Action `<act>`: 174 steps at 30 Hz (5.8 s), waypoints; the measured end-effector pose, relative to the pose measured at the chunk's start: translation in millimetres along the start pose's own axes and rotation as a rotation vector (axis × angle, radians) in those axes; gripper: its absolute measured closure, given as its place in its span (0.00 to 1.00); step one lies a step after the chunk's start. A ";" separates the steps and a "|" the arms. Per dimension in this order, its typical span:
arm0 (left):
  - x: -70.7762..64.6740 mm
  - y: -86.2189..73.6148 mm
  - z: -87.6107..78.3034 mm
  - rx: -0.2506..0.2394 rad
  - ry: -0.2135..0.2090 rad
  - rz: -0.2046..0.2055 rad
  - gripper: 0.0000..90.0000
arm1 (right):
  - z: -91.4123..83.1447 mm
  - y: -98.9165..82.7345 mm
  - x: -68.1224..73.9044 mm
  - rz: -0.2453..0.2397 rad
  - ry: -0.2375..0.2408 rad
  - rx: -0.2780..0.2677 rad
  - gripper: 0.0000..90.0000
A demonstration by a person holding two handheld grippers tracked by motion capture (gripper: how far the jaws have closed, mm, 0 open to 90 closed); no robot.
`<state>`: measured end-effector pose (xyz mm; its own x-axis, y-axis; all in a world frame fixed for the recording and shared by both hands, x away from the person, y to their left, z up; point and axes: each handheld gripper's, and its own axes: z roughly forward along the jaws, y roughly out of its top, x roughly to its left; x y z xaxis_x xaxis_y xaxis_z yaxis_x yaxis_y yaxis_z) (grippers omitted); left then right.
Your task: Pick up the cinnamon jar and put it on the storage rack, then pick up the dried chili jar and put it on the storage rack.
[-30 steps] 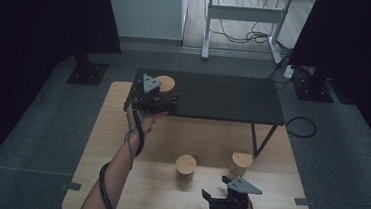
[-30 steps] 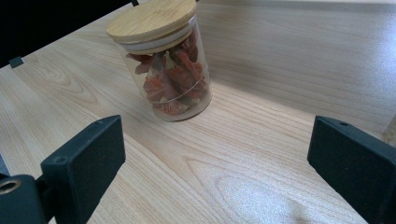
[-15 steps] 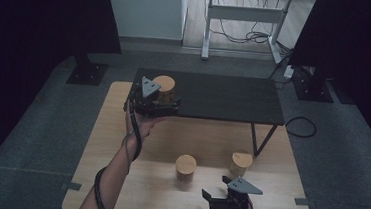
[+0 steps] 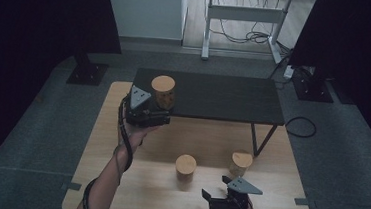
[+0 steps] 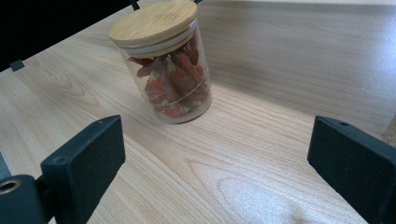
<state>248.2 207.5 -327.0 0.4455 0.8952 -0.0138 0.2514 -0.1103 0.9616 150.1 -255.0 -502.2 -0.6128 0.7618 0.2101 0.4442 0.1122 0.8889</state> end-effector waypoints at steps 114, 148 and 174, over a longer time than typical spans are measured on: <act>25.9 -145.3 -49.5 0.120 -0.097 -0.237 0.06 | 7.8 5.1 11.9 -0.053 0.002 0.006 0.01; 24.6 -150.2 -42.4 0.153 -0.103 -0.222 0.06 | 50.6 31.6 23.1 -0.121 0.020 0.050 0.04; 27.4 -150.8 -38.4 0.177 -0.101 -0.221 0.06 | 83.2 50.2 28.8 -0.145 0.043 0.091 0.06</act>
<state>189.5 265.3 -461.9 0.4438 0.8596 -0.2533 0.4941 0.0010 0.8694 209.1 -174.4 -485.4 -0.7012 0.7057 0.1017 0.4054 0.2773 0.8711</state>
